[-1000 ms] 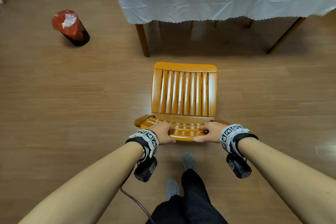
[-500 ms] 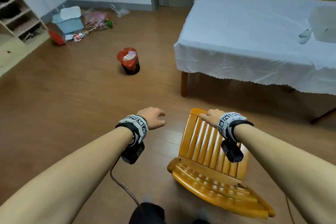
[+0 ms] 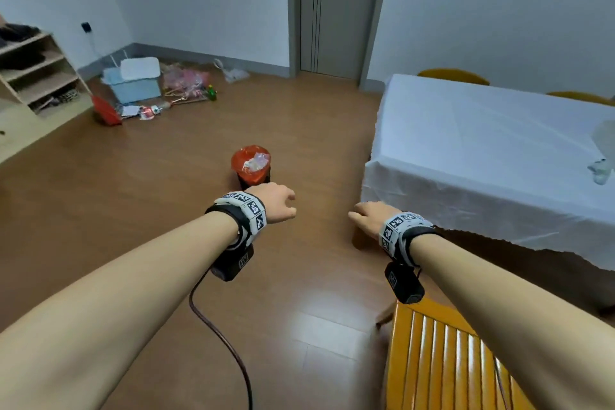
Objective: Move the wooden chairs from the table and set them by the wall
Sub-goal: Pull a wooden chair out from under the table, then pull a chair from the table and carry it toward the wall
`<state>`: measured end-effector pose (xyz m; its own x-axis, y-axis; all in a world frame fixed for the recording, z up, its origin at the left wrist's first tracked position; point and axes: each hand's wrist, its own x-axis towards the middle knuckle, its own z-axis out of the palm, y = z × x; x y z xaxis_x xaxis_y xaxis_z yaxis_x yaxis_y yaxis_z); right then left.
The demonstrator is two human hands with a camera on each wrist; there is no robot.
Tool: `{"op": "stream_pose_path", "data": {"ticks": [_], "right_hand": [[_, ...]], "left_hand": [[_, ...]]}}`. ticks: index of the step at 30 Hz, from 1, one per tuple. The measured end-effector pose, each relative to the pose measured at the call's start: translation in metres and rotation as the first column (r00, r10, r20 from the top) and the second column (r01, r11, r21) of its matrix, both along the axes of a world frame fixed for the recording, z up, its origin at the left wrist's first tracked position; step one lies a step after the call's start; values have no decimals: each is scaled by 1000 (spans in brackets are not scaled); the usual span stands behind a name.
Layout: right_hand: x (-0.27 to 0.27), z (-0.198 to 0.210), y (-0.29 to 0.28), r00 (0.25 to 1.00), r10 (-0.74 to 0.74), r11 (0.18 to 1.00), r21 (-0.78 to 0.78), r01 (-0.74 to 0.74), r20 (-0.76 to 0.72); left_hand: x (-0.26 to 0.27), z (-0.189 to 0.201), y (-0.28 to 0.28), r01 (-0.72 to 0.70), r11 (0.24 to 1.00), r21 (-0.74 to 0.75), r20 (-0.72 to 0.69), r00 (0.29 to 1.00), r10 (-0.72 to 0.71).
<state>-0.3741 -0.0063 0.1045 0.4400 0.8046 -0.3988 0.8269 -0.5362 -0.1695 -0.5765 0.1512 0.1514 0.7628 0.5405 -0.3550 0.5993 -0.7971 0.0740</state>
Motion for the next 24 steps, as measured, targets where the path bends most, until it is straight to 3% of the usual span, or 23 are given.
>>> {"op": "stream_pose_path", "data": {"ticks": [4, 8, 17, 24], "right_hand": [[11, 34, 77, 999, -23, 999, 50, 21, 27], [54, 40, 141, 997, -47, 997, 66, 43, 61], [211, 17, 290, 994, -89, 996, 35, 87, 56], [334, 27, 427, 994, -102, 995, 9, 102, 49]], "left_hand": [[14, 24, 79, 39, 997, 60, 16, 999, -40], [52, 25, 149, 53, 996, 75, 29, 998, -56], [209, 20, 300, 124, 988, 92, -27, 992, -122], [322, 34, 426, 160, 982, 103, -33, 987, -157]]}}
